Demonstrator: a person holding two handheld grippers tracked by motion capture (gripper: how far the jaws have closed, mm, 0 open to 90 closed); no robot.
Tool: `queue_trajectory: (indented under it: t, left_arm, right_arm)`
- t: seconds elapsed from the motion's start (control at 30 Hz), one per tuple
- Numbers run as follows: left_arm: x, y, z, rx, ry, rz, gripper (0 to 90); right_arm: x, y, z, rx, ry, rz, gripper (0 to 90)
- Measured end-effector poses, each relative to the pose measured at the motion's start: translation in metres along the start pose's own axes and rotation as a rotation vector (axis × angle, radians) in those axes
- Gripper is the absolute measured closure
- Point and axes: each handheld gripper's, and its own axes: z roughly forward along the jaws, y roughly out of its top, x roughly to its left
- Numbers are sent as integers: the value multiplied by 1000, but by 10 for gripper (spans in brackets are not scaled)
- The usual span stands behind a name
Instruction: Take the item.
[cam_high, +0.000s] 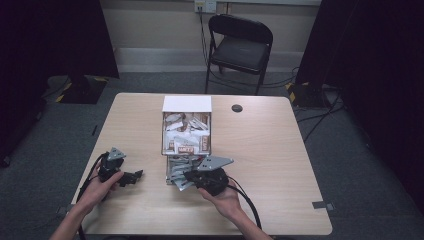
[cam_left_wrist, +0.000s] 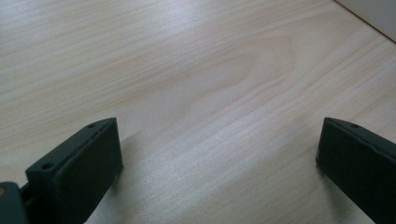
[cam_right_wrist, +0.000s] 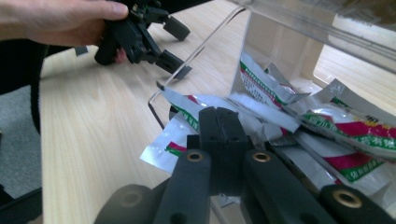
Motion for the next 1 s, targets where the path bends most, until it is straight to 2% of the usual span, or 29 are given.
queue_trajectory:
  t: [0.2,0.37,1.0]
  left_arm:
    - [0,0,0,-1,0,0,0]
    - [0,0,0,-1,0,0,0]
    - [0,0,0,0,0,0,0]
  right_arm:
    - [1,1,-3,-6,13,3,900]
    - [-2,6,-11,-42,24,26,900]
    - [-3,9,-30,-72,30,41,900]
